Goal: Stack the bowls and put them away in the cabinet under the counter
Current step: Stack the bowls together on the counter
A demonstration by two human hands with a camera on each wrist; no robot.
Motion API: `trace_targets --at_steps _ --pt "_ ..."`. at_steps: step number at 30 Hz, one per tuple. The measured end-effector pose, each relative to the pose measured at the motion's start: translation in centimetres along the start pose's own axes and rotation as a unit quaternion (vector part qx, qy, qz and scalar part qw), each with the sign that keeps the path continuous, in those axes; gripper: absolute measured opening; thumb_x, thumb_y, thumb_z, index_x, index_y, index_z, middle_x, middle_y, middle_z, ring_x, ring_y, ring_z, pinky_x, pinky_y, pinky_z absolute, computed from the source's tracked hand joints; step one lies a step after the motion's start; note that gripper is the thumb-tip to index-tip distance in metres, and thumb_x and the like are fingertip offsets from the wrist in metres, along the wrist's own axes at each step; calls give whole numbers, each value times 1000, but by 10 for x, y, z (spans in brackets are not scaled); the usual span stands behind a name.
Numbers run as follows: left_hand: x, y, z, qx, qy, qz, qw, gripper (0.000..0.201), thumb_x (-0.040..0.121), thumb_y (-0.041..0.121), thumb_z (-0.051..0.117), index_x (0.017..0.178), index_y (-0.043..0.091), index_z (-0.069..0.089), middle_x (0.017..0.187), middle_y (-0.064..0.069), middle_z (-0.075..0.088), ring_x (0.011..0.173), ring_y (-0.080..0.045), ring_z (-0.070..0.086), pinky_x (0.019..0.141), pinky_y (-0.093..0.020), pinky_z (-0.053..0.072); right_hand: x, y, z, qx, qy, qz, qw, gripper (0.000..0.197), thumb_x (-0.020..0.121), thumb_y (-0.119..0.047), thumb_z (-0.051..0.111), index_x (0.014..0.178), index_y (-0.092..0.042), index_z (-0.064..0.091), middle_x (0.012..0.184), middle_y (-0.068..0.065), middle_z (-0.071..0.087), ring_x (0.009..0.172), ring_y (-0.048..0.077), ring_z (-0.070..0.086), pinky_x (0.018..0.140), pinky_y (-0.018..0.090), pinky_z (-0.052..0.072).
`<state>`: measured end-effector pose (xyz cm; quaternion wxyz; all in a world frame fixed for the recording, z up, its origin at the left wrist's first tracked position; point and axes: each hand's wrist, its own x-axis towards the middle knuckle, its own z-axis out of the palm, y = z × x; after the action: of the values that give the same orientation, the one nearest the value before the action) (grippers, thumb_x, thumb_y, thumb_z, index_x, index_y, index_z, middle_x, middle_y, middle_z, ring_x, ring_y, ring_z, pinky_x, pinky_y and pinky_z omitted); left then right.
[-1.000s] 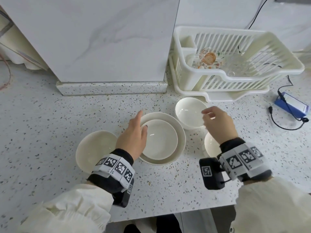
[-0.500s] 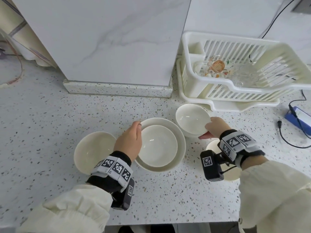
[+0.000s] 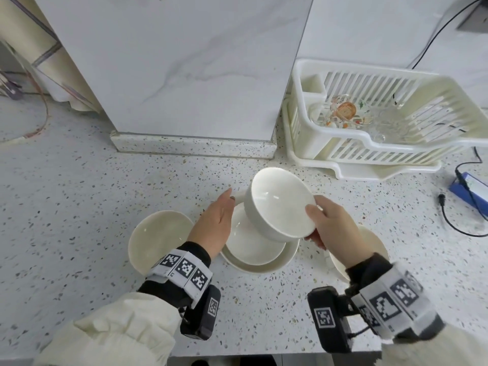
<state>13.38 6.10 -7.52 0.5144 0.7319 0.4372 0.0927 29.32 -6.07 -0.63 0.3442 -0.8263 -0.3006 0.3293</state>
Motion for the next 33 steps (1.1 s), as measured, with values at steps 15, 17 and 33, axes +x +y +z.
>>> trace_targets --at_steps 15,17,33 --pt "-24 -4 -10 13 -11 54 998 41 94 40 29 132 25 41 134 2 44 113 -14 49 93 -30 43 -12 23 49 -88 30 -52 994 24 94 -16 36 106 -11 56 55 12 64 70 33 64 70 37 49" --pt "-24 -5 -10 19 -8 52 998 40 95 37 29 131 24 42 132 1 46 112 -16 50 97 -36 44 -12 24 51 -91 40 -58 993 23 93 -16 36 103 -11 56 62 20 67 70 34 63 69 38 51" --pt "-28 -4 -7 69 21 65 995 38 96 32 27 126 15 44 125 -3 48 99 -17 54 80 -29 46 -17 27 51 -53 51 -57 996 23 95 -25 37 97 -12 56 61 11 66 52 14 56 63 32 47"
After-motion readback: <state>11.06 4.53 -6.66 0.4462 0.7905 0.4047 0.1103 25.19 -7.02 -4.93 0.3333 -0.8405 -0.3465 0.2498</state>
